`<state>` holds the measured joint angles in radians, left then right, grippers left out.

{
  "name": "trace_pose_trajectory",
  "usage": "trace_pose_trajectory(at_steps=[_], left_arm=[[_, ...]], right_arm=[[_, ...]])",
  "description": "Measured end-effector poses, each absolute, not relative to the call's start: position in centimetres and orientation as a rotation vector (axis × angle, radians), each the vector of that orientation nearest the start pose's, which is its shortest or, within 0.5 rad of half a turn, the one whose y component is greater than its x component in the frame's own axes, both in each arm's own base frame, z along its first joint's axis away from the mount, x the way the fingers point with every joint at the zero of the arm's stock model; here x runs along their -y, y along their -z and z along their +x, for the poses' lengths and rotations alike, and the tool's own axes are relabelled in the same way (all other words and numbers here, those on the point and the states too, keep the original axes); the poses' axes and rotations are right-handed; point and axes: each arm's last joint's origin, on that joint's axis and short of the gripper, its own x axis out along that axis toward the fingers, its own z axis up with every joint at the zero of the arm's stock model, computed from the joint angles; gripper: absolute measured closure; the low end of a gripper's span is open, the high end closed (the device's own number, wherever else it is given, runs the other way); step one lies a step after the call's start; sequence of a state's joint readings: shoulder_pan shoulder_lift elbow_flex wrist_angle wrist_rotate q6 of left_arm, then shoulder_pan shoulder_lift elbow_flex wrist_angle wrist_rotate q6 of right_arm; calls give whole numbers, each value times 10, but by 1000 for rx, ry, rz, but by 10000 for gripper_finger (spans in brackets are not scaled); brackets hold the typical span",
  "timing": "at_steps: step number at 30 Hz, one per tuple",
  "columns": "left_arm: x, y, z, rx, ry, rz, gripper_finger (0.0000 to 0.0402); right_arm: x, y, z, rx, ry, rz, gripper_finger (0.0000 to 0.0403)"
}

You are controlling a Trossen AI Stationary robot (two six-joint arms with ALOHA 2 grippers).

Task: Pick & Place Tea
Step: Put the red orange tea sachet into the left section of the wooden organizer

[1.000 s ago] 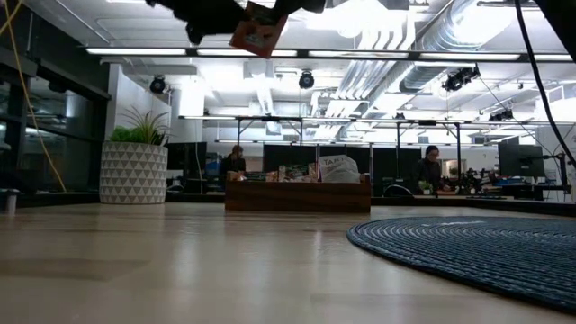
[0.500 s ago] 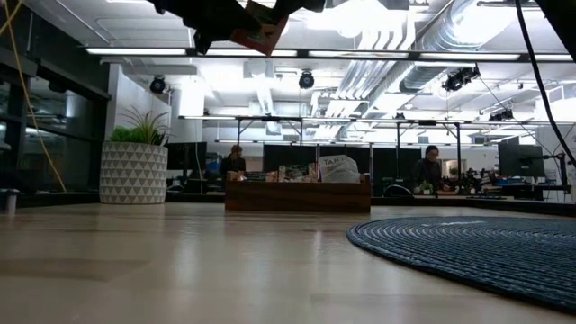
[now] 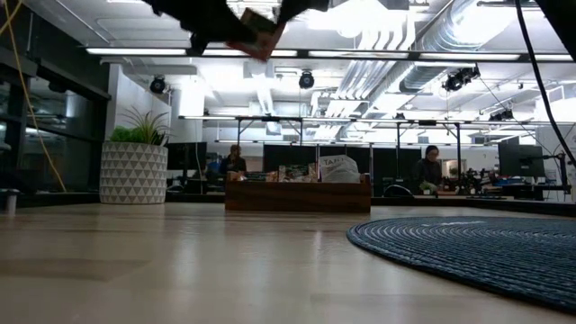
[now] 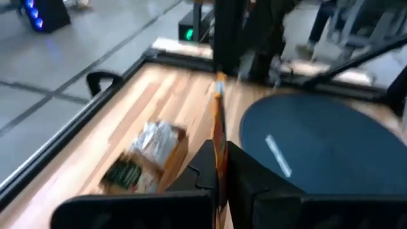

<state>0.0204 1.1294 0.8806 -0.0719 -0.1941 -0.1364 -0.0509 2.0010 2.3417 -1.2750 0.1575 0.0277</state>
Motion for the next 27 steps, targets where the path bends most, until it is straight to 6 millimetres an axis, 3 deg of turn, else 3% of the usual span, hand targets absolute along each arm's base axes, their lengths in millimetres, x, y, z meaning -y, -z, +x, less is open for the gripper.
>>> trace_pose_trajectory(at_steps=[7,10,17,27], left_arm=[[-11,-301,248,-371,-263,-104,400],[-11,-295,248,-377,-268,-124,400],[-16,-309,252,-222,-246,-138,401],[-38,-318,252,-131,-173,-171,402]], right_arm=[[37,-405,382,-1011,402,-61,348],[39,-411,380,-984,345,-14,321],[36,-415,381,-951,138,19,275],[38,-432,377,-833,98,40,247]])
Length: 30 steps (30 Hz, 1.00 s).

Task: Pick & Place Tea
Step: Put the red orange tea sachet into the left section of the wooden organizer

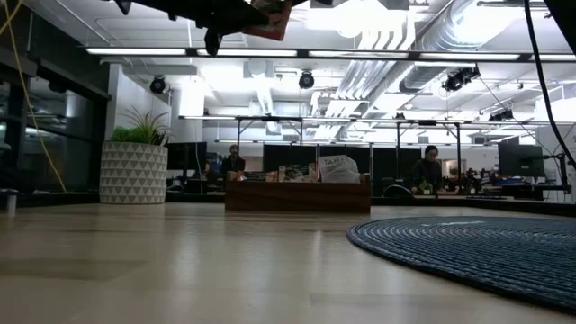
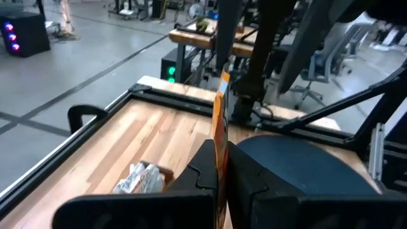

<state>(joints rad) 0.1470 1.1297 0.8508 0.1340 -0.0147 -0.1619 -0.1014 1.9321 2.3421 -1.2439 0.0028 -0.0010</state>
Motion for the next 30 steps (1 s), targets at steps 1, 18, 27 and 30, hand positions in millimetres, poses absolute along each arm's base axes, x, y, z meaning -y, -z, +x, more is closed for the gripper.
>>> trace_pose_trajectory(at_steps=[1,18,27,30], left_arm=[[-39,-319,252,-122,-169,-172,402],[-40,-323,253,-84,-144,-170,396],[-43,-323,252,-81,-266,-164,349],[-44,-321,251,-98,-292,-166,319]], right_arm=[[40,-432,377,-826,100,42,249],[61,-434,377,-790,113,54,395],[62,-434,377,-791,133,37,402],[65,-433,376,-802,153,26,402]])
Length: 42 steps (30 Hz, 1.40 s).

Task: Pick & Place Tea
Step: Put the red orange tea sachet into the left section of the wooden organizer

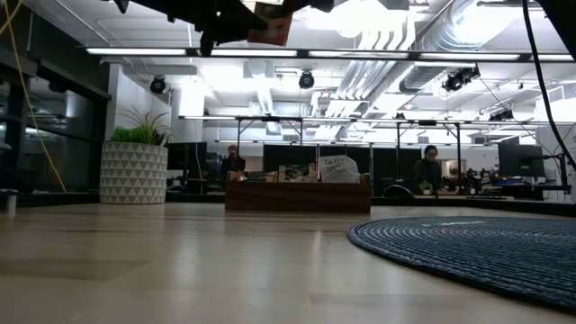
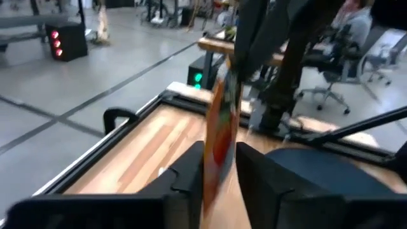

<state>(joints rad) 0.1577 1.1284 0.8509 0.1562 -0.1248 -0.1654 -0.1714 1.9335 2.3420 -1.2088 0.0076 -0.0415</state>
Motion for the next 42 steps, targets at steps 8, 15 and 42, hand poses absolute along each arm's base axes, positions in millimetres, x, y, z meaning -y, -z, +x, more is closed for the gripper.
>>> trace_pose_trajectory(at_steps=[8,15,42], left_arm=[[-40,-321,226,-223,-322,-166,245],[-35,-321,185,-265,-381,-178,236],[-26,-280,125,-149,-419,-335,236]], right_arm=[[88,-422,382,-838,194,10,402],[113,-375,419,-918,175,-42,403],[157,-252,470,-1140,152,83,403]])
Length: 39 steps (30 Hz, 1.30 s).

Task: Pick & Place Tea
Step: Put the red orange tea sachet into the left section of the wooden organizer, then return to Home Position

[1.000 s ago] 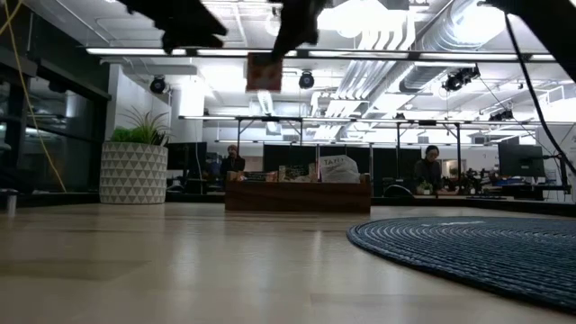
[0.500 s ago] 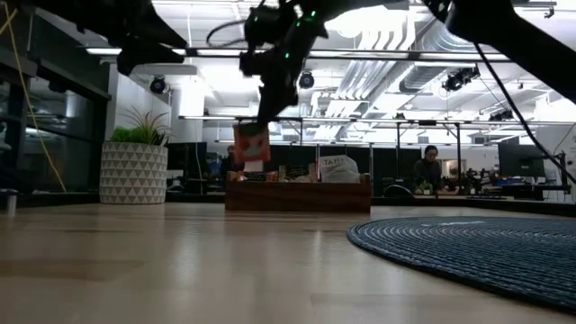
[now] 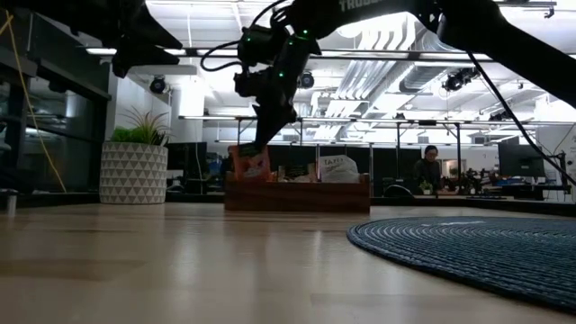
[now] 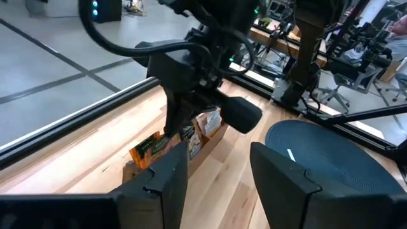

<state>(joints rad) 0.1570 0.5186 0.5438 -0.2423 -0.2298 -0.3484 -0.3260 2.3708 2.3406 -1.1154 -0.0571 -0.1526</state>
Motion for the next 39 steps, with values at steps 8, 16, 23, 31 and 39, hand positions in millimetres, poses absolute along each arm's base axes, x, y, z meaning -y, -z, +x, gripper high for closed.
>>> trace_pose_trajectory(at_steps=[8,16,23,31,39], left_arm=[[-26,-280,125,-152,-408,-327,236],[-26,-280,125,-153,-406,-326,236],[-25,-280,126,-165,-354,-314,236],[-24,-280,126,-170,-326,-312,236],[-23,-278,126,-199,-281,-291,236]], right_arm=[[158,-244,470,-1178,150,121,403],[160,-245,472,-1145,177,125,403],[160,-245,472,-1150,191,157,403],[158,-245,472,-1146,180,177,362],[158,-245,469,-1174,285,230,247]])
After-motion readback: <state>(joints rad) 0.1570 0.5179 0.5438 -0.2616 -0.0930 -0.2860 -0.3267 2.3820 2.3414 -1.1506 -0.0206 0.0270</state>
